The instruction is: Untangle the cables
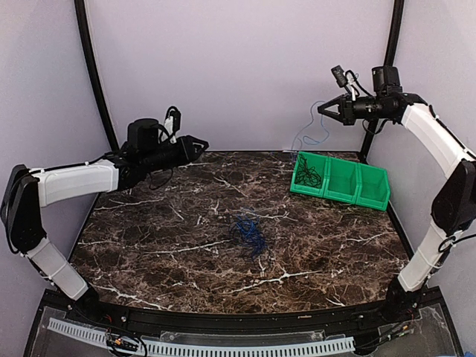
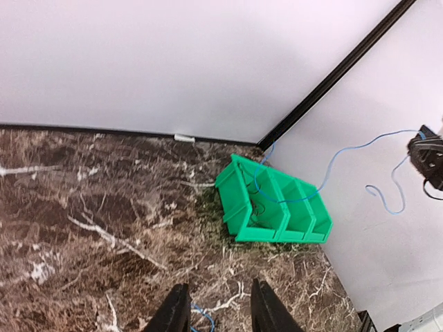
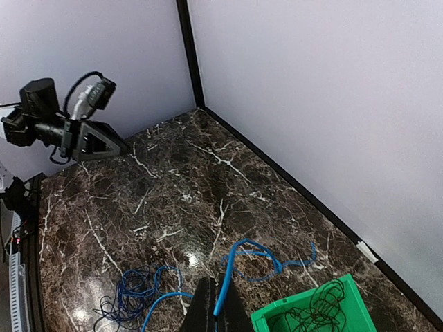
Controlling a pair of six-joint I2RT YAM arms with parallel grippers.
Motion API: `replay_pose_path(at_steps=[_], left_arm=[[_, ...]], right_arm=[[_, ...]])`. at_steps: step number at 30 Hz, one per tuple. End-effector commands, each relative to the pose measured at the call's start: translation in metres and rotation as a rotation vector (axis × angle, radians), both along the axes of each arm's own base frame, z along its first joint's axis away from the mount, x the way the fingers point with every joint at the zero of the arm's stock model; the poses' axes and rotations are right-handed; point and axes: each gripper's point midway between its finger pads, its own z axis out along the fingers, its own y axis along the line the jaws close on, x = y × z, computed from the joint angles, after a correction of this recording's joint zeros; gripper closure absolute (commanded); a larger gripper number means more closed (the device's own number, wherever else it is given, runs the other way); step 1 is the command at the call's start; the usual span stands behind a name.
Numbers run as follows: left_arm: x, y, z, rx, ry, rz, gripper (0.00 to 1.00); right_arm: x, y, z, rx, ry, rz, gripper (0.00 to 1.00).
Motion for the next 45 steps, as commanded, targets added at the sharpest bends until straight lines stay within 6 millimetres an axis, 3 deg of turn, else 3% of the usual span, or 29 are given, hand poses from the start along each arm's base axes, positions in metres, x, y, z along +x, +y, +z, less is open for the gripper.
replay_pose_path(at_steps=[1, 10, 12, 16, 20, 37, 40, 45], left_arm=[[0.000, 0.005, 0.011, 0.106, -0.052, -0.007, 0.67], [-0.008, 0.013, -0.016, 0.185, -0.086, -0.018, 0.65], [-0.012, 0.012, -0.014, 0.182, -0.089, -0.031, 0.65], [-0.014, 0.013, -0.001, 0.175, -0.118, -0.035, 0.64], [-0.014, 0.017, 0.001, 0.193, -0.135, -0.023, 0.64], [-0.012, 0.016, -0.006, 0.213, -0.124, -0.027, 0.63], [-0.012, 0.015, -0.006, 0.205, -0.120, -0.032, 0.63], [-0.013, 0.014, -0.006, 0.199, -0.117, -0.038, 0.62]], right_arm=[[0.019, -0.023, -0.014, -0.033, -0.003, -0.110, 1.00], [0.044, -0.070, -0.049, -0.070, 0.071, -0.247, 1.00], [0.047, -0.074, -0.058, -0.073, 0.089, -0.262, 1.00], [0.059, -0.104, -0.078, -0.083, 0.120, -0.341, 1.00], [0.062, -0.113, -0.086, -0.057, 0.160, -0.349, 1.00], [0.011, -0.092, 0.022, 0.051, -0.017, -0.214, 1.00], [0.011, -0.095, 0.027, 0.033, -0.046, -0.245, 1.00], [0.023, -0.104, 0.015, -0.015, -0.043, -0.296, 1.00]])
